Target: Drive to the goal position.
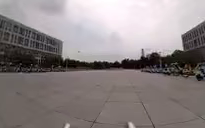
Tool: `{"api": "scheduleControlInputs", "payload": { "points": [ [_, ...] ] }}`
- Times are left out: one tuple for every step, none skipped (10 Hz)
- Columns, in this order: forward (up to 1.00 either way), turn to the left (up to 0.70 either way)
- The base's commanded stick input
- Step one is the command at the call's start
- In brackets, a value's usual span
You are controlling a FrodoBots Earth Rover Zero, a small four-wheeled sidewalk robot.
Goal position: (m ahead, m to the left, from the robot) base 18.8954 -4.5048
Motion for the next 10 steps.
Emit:
{"api": "scheduleControlInputs", "payload": {
  "points": [
    [0.85,0.0],
    [0.85,0.0],
    [0.85,0.0],
    [0.85,0.0],
    [0.85,0.0],
    [0.85,0.0],
    [0.85,0.0],
    [0.85,0.0],
    [0.85,0.0],
    [0.85,-0.02]
  ]
}}
